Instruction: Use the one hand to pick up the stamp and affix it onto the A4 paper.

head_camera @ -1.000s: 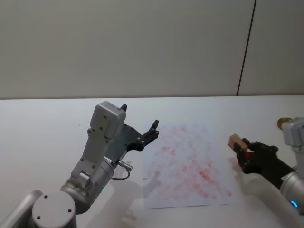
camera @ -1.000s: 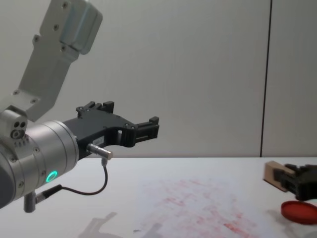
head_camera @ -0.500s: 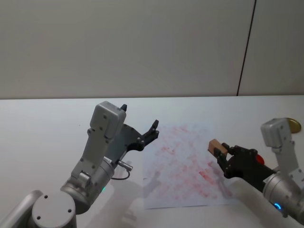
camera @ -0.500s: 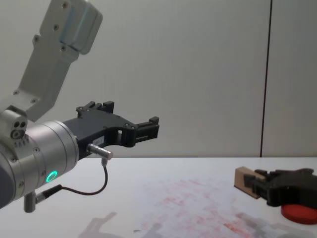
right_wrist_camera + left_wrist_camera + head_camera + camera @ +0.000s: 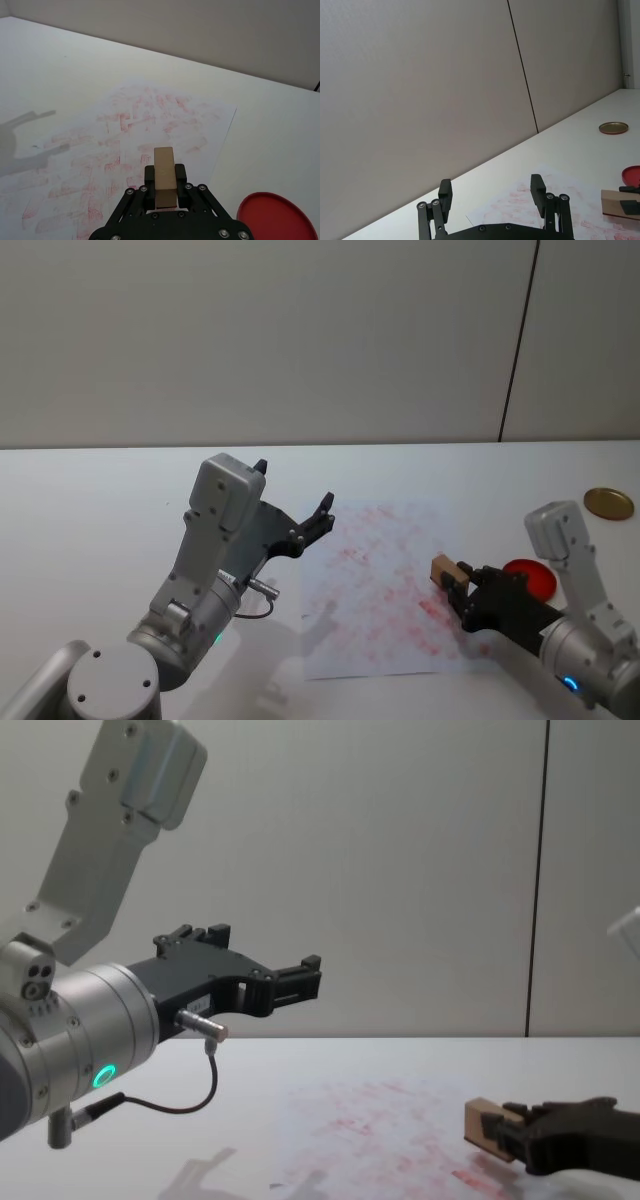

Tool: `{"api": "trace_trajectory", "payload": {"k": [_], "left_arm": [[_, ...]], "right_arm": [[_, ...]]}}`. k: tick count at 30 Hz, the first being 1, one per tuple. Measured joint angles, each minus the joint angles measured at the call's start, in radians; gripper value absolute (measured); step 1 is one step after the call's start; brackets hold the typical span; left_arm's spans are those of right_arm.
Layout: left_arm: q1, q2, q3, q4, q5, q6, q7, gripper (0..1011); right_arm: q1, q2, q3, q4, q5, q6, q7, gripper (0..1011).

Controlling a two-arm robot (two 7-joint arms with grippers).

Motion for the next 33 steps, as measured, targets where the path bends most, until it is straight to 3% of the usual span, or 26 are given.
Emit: {"api": "trace_trajectory", "payload": {"k": [33], "left_arm": [[0.000,0.000,0.000,0.000,0.000,0.000,0.000,993]], "right_arm": [[0.030,-0.001,0.002,0.035,0.008,0.078,0.037,218]]}}
